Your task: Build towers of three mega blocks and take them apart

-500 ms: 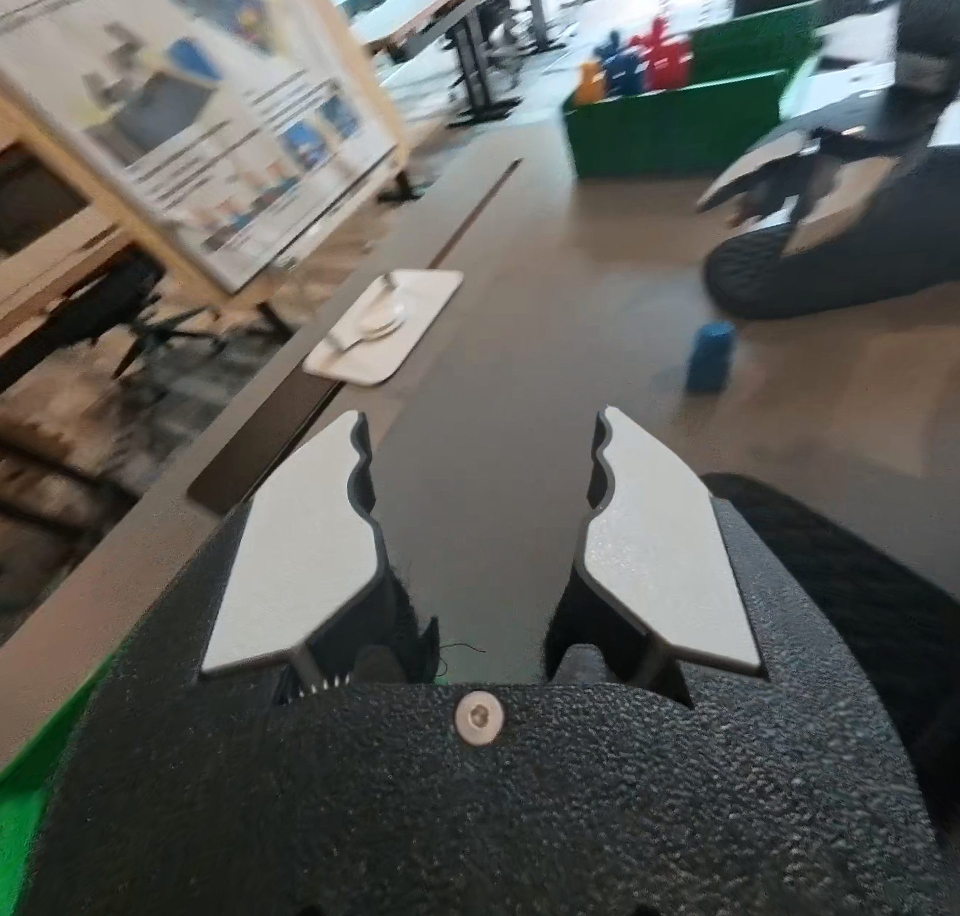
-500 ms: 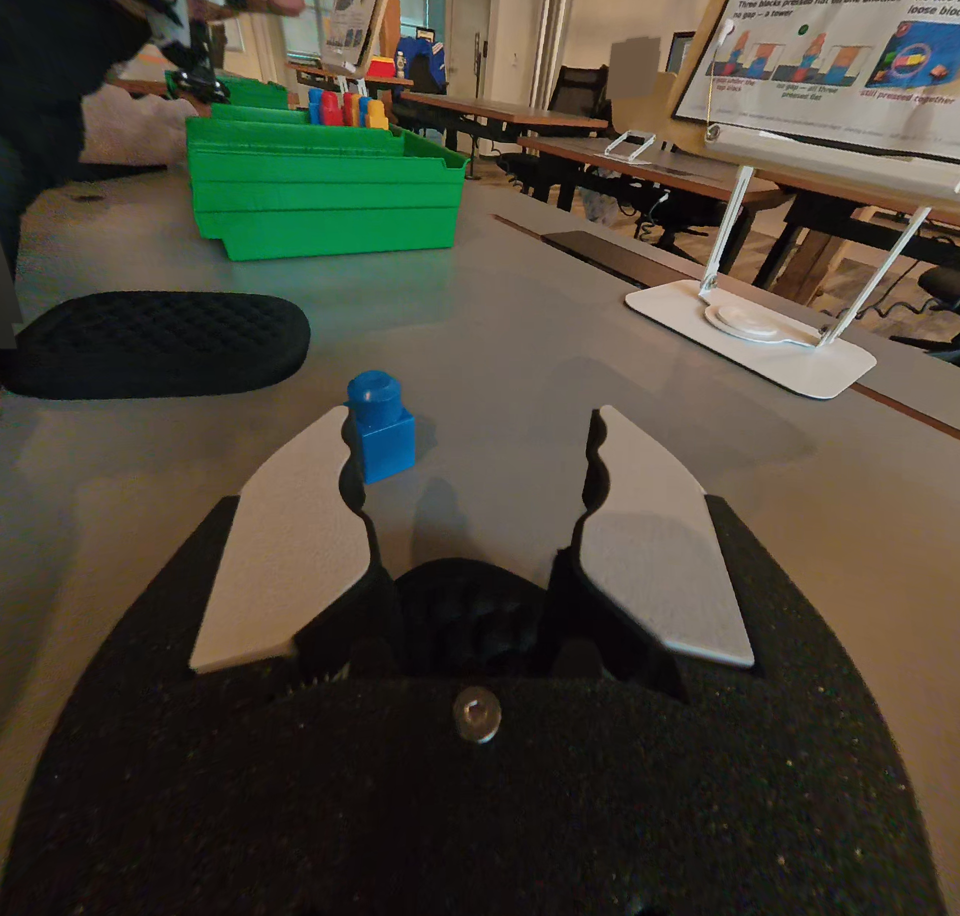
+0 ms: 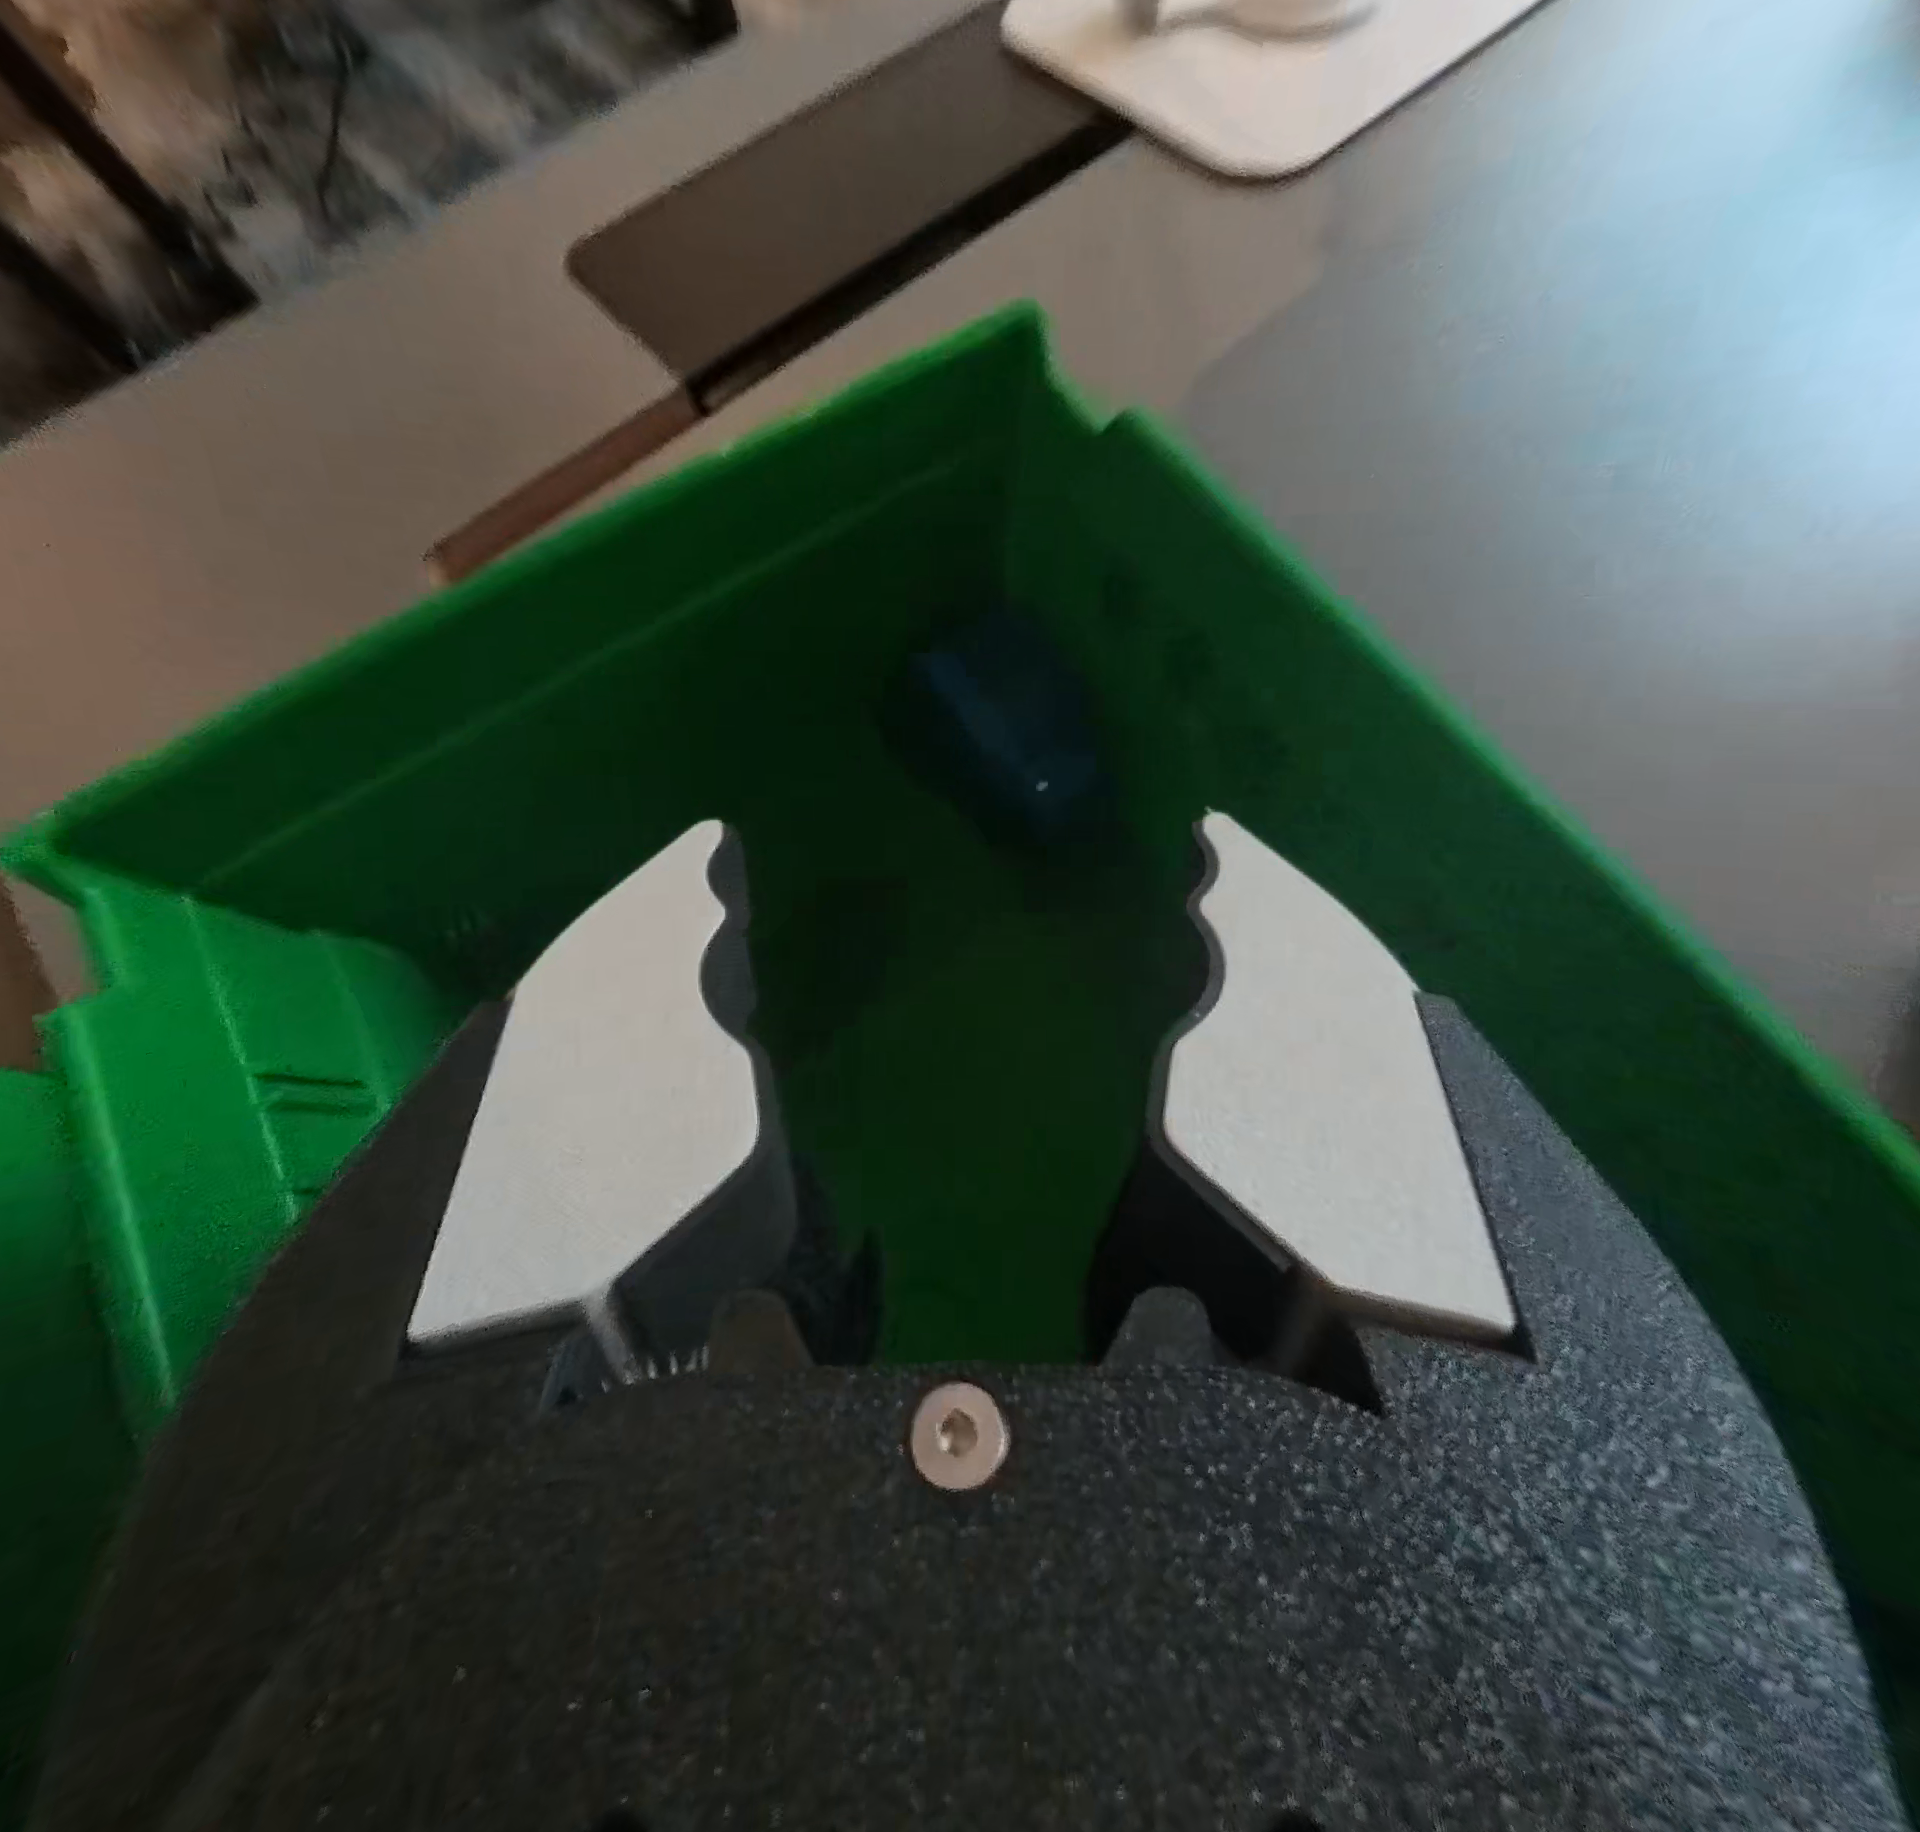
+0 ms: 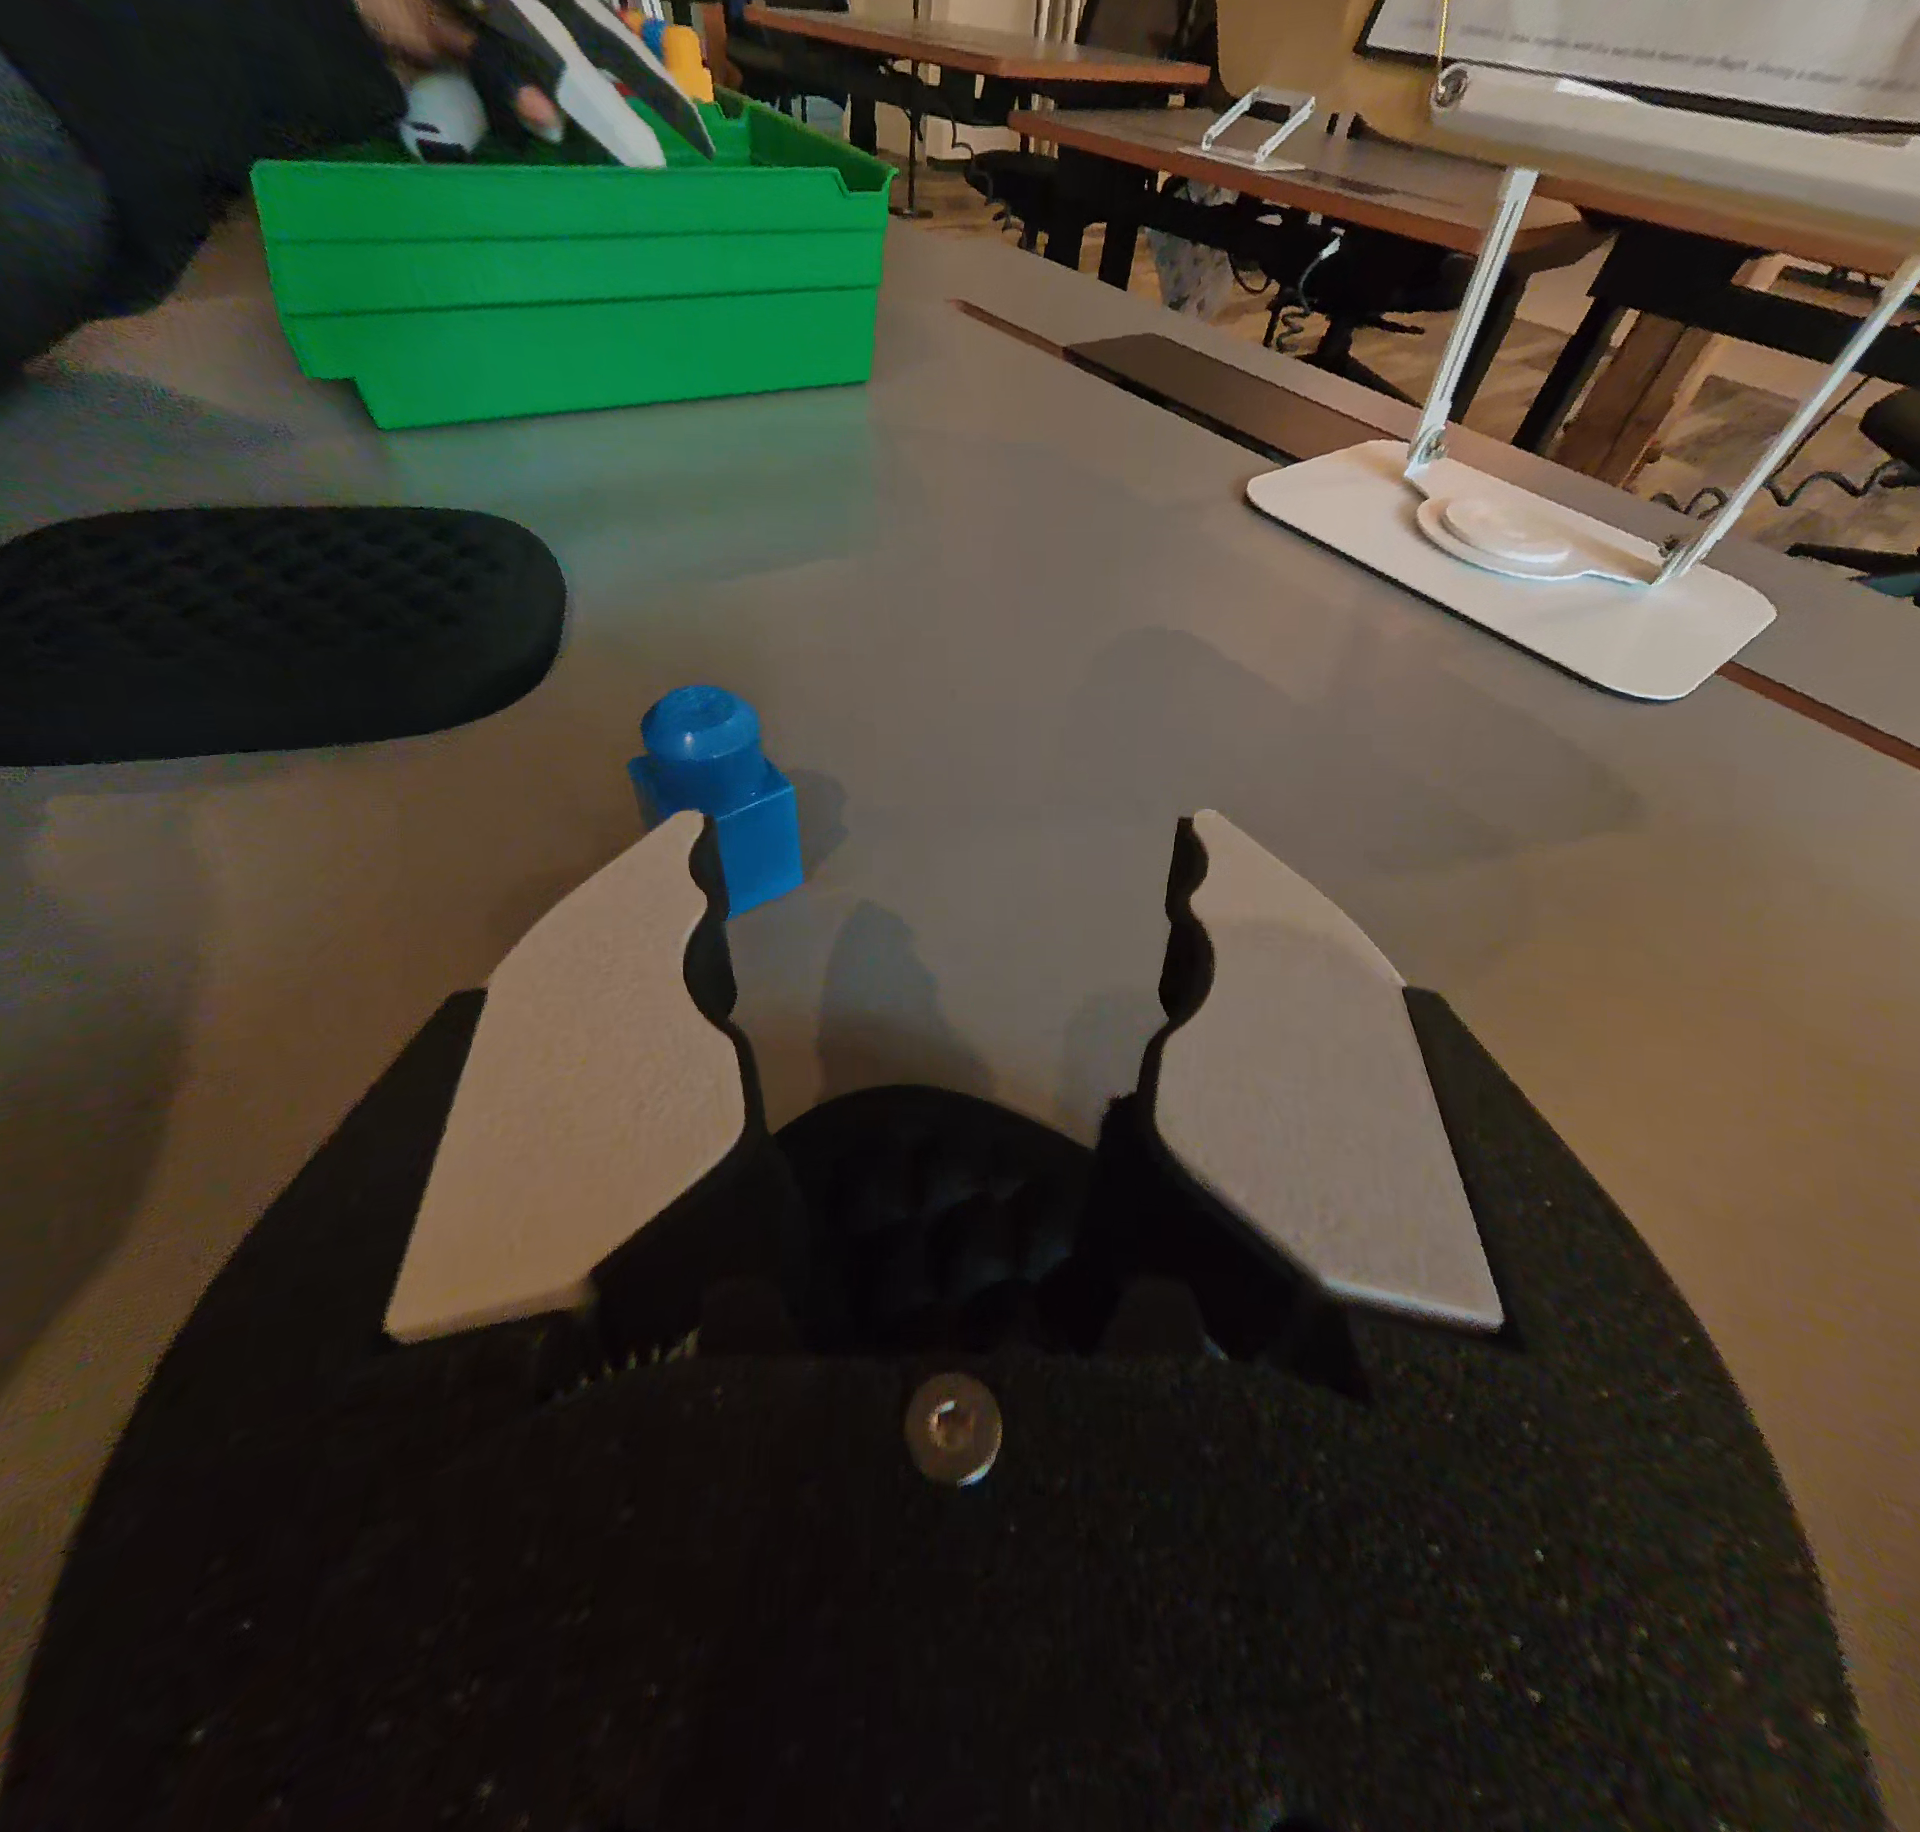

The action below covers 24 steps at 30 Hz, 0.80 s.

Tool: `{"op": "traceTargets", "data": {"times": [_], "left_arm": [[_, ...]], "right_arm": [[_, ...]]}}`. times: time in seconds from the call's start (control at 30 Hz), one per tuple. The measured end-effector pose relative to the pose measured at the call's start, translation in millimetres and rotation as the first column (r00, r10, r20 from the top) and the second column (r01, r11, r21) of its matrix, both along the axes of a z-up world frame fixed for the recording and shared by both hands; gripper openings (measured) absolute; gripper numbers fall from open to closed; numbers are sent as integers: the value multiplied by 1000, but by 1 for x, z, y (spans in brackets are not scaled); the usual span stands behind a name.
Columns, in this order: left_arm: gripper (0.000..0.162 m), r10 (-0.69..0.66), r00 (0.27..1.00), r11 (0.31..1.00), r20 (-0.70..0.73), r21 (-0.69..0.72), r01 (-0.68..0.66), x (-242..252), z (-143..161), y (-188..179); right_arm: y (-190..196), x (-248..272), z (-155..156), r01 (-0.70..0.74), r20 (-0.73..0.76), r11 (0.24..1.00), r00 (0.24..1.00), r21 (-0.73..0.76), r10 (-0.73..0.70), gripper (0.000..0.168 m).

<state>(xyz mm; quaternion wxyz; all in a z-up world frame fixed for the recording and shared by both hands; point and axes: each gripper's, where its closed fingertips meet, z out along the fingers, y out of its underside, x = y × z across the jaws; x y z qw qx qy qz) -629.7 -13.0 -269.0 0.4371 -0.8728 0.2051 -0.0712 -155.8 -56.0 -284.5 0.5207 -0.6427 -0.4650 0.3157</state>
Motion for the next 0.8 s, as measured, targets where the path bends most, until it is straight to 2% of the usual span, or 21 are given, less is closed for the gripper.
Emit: {"op": "traceTargets", "data": {"times": [0.1,0.23,0.43,0.8], "left_arm": [[81,62,993,996,-97,-59,-68,-14,-24,17],[81,31,983,997,-181,-68,-44,-1,-31,29],[81,18,982,993,-187,-111,-39,12,-49,38],[78,73,979,990,-190,-106,-94,9,-69,42]], "right_arm": [[1,-1,-2,5,14,1000,1000,-4,-5,81],[2,0,-1,16,7,1000,1000,1,-16,81],[1,3,3,22,-21,1000,1000,13,-21,79],[1,4,7,19,-44,1000,999,24,-18,78]]}}
